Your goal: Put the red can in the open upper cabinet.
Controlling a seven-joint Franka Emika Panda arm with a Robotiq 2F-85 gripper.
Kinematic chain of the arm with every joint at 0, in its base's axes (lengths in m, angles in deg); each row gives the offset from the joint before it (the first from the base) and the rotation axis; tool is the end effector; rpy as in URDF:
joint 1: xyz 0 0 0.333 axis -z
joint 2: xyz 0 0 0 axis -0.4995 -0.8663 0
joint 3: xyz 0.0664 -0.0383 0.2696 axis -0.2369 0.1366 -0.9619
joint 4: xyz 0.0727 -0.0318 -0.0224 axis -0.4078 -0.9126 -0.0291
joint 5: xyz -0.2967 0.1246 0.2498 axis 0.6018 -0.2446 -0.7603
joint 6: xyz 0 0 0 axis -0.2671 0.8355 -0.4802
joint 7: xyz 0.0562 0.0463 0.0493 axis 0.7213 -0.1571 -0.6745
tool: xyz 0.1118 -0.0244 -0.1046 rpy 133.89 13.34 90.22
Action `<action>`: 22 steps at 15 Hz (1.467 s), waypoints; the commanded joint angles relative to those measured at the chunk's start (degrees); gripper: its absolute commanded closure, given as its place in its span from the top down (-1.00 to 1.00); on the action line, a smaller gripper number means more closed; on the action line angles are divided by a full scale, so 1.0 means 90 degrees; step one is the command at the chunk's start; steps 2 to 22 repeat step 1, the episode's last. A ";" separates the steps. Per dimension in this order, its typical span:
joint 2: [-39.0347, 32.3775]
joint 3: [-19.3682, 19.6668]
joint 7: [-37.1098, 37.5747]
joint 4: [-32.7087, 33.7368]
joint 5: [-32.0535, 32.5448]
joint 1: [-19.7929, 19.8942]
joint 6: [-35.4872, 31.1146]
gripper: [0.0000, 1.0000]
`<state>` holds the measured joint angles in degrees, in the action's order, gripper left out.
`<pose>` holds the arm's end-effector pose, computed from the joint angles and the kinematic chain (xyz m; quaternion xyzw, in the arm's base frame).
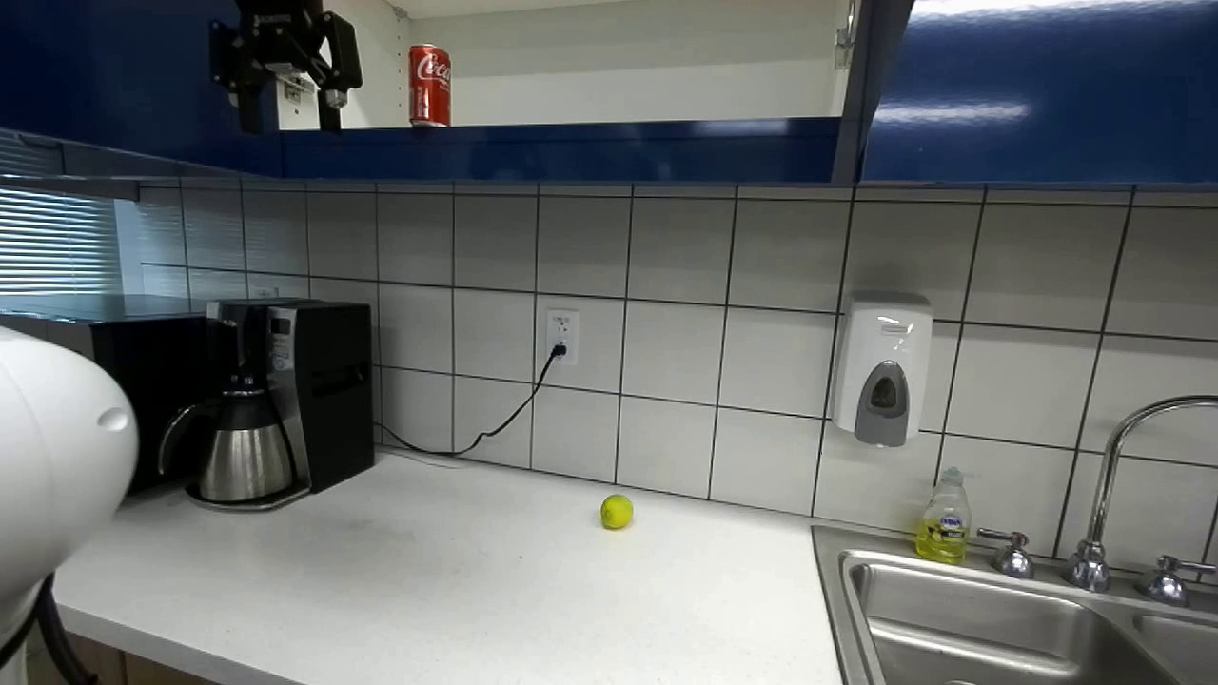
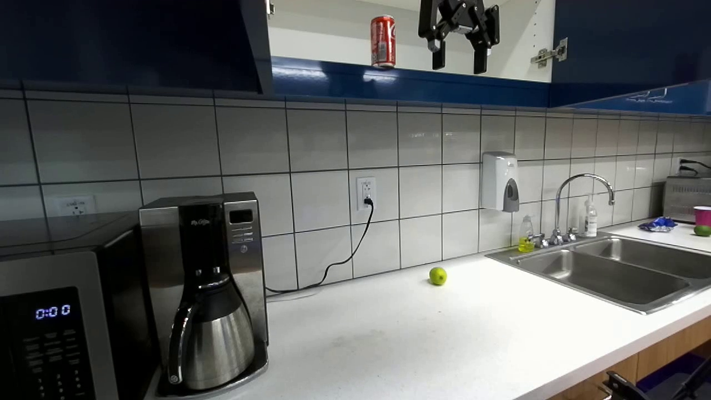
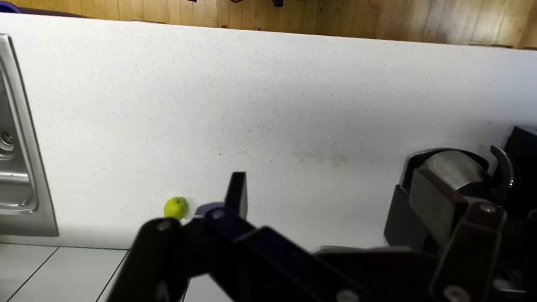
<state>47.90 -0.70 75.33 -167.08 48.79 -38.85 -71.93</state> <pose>0.3748 0.1212 0.6205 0.9975 0.0636 0.0274 0.0140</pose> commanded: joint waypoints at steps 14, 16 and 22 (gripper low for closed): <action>-0.0005 -0.0090 -0.0053 0.0023 -0.0050 0.0139 0.0015 1.00; -0.0005 -0.0090 -0.0053 0.0023 -0.0050 0.0139 0.0015 1.00; -0.0005 -0.0090 -0.0053 0.0023 -0.0050 0.0139 0.0015 1.00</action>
